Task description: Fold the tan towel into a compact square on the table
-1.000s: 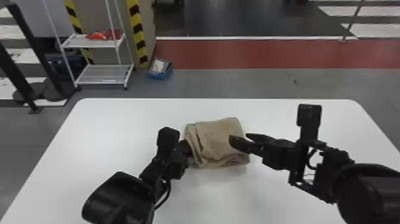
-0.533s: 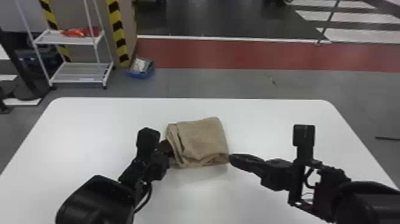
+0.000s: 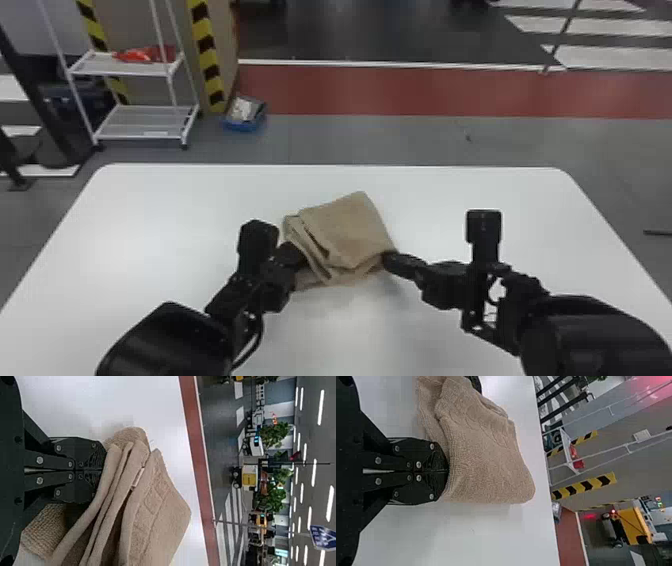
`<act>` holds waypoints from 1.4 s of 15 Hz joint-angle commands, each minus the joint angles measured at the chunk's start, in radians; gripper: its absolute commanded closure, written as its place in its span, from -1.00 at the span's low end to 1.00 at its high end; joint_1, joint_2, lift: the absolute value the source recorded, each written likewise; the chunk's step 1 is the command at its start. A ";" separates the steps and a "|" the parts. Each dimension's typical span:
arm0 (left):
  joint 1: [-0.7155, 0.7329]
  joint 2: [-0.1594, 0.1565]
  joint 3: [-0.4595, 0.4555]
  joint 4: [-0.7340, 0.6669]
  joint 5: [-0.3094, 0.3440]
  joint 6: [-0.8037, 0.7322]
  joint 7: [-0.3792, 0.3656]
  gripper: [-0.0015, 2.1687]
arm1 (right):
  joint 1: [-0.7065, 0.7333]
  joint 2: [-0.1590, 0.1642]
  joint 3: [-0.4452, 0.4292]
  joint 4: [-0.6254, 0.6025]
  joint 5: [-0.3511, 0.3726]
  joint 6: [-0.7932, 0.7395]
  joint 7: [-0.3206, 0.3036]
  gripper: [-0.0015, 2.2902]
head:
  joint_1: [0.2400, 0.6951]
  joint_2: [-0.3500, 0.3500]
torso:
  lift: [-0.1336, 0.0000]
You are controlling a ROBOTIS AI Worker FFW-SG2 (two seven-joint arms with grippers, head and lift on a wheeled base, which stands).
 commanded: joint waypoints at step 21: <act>-0.088 0.056 0.065 0.197 -0.013 -0.225 -0.041 0.98 | -0.055 -0.080 -0.271 0.103 -0.132 -0.063 0.181 0.96 | 1.00 -0.29 | -0.63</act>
